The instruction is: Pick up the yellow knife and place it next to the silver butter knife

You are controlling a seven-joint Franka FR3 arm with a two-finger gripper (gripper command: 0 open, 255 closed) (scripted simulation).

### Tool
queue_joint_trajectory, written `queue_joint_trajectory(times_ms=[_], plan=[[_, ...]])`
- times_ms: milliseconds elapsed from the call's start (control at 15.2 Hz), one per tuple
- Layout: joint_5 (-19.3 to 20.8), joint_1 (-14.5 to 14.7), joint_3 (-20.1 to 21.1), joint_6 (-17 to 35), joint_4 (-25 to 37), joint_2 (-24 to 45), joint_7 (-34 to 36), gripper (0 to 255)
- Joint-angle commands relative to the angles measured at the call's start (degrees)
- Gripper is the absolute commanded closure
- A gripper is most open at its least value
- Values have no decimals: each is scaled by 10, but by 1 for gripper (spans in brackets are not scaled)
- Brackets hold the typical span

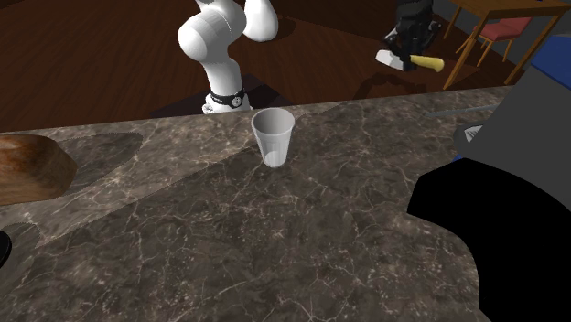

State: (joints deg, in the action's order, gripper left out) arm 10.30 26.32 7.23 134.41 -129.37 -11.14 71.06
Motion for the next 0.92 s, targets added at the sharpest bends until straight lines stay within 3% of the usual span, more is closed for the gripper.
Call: queue_joint_trajectory(times_ms=[0, 858], plan=[[3, -1, 0, 15, -9, 6, 3, 255], [35, -8, 3, 110, -60, 52, 36, 255]])
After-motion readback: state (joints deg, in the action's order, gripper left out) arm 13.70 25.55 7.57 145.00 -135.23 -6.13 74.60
